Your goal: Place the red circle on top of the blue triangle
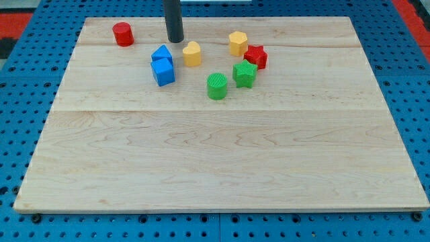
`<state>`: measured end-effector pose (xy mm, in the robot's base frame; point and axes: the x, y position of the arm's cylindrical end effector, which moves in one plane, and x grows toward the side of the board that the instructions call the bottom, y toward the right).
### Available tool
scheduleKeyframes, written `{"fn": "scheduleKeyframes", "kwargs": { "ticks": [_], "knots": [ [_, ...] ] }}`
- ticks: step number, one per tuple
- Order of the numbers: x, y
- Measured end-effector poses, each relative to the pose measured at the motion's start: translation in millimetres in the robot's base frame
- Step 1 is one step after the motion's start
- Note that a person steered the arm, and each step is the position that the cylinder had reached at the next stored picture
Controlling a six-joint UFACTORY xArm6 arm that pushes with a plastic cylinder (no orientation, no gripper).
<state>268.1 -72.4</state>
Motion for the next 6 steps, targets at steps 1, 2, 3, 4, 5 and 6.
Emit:
{"fn": "scheduleKeyframes", "kwargs": {
  "ticks": [1, 2, 3, 4, 5, 6],
  "knots": [
    [25, 40],
    [-20, 29],
    [-57, -41],
    [-57, -143],
    [-43, -181],
    [-24, -153]
  ]
}}
